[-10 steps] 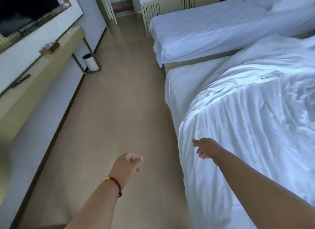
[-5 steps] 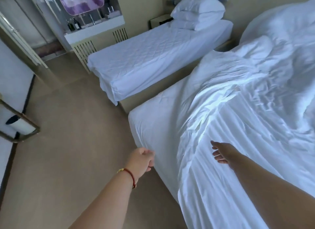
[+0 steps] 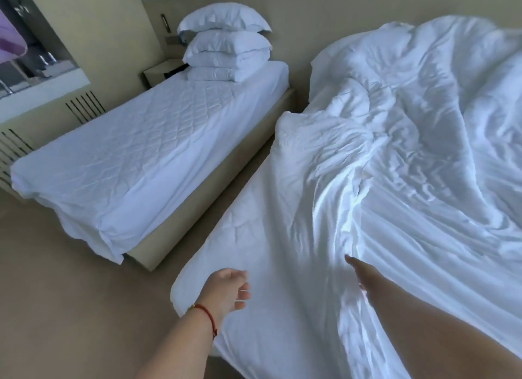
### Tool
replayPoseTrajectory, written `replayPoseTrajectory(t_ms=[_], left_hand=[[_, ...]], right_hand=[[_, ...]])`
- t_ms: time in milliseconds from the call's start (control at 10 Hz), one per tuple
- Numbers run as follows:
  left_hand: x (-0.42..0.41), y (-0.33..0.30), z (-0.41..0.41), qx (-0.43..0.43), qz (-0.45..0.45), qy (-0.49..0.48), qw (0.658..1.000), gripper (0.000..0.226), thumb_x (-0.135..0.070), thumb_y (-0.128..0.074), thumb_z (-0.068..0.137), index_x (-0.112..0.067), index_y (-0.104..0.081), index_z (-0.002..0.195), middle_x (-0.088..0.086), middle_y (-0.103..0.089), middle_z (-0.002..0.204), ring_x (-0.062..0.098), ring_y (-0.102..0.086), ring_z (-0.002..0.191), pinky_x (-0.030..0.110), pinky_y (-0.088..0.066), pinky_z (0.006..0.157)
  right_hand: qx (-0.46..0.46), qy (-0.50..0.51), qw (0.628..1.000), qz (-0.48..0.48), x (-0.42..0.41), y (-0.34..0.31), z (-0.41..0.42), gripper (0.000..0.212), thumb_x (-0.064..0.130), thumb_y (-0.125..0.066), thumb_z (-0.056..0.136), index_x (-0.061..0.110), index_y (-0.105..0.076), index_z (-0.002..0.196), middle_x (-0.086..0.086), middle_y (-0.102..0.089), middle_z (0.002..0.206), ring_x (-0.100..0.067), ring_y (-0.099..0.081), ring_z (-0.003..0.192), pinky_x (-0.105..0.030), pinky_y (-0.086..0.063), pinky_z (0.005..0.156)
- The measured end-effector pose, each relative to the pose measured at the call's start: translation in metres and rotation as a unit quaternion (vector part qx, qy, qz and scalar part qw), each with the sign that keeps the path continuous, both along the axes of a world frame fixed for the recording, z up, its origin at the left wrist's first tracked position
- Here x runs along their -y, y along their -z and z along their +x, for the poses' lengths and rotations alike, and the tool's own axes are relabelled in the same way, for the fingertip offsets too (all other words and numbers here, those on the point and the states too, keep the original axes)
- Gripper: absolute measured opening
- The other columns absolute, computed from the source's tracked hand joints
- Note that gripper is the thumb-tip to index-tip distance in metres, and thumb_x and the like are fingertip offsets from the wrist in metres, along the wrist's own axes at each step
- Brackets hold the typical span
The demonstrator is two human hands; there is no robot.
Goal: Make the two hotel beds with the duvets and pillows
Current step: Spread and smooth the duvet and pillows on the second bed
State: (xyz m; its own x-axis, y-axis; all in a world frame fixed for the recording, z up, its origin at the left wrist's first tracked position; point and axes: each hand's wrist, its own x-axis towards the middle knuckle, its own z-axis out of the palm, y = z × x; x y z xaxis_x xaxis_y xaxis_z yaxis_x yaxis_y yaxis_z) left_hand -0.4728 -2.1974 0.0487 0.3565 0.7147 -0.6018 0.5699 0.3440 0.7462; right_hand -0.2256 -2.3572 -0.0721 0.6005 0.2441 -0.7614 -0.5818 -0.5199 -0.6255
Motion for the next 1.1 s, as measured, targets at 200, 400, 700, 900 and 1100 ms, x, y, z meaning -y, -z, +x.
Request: replayPoseTrajectory(t_ms=[200, 400, 700, 900, 1100], left_hand=[[-0.14, 0.016, 0.007, -0.006, 0.008, 0.123, 0.992, 0.012, -0.018, -0.059, 0.095, -0.008, -0.065, 0.096, 0.01, -0.066, 0.083, 0.02, -0.064, 0.068, 0.029, -0.054, 0.062], [-0.228, 0.023, 0.03, 0.024, 0.033, 0.152, 0.988, 0.009, -0.014, -0.057, 0.095, -0.007, -0.063, 0.094, 0.009, -0.062, 0.074, 0.018, -0.057, 0.06, 0.027, -0.049, 0.055], [-0.218, 0.061, 0.059, -0.007, -0.012, 0.238, 0.971, 0.023, -0.024, -0.055, 0.096, -0.004, -0.063, 0.09, 0.007, -0.062, 0.069, 0.019, -0.057, 0.063, 0.028, -0.049, 0.055], [-0.213, 0.079, 0.059, -0.008, -0.036, 0.269, 0.962, 0.022, -0.025, -0.053, 0.098, -0.006, -0.063, 0.094, 0.006, -0.061, 0.072, 0.018, -0.057, 0.065, 0.031, -0.053, 0.064], [-0.234, 0.074, 0.068, 0.049, 0.008, 0.269, 0.962, 0.016, -0.031, -0.058, 0.096, -0.016, -0.063, 0.096, -0.001, -0.063, 0.089, 0.012, -0.058, 0.077, 0.029, -0.051, 0.071]], right_hand=[[0.115, 0.019, 0.99, -0.077, -0.112, 0.008, -0.025, 0.063, 0.048, -0.059, 0.086, -0.002, -0.051, 0.125, -0.018, -0.061, 0.114, -0.033, -0.06, 0.099, -0.035, -0.047, 0.086], [0.313, -0.35, 0.869, -0.158, -0.159, -0.026, -0.157, 0.039, 0.053, -0.036, 0.097, 0.024, -0.053, 0.117, -0.001, -0.059, 0.126, -0.021, -0.053, 0.12, -0.027, -0.039, 0.089], [0.14, -0.228, 0.957, -0.114, -0.151, -0.002, -0.192, 0.045, 0.063, -0.038, 0.091, 0.027, -0.055, 0.072, 0.005, -0.062, 0.085, -0.014, -0.058, 0.091, -0.026, -0.04, 0.085], [0.1, 0.04, 0.991, -0.081, -0.164, 0.027, -0.101, 0.042, 0.053, -0.053, 0.089, 0.012, -0.054, 0.097, -0.006, -0.057, 0.084, -0.024, -0.059, 0.077, -0.032, -0.043, 0.073], [0.18, -0.037, 0.983, -0.023, -0.253, -0.002, -0.128, 0.012, 0.02, -0.063, 0.088, 0.018, -0.053, 0.082, 0.0, -0.057, 0.079, -0.012, -0.052, 0.069, -0.022, -0.042, 0.066]])
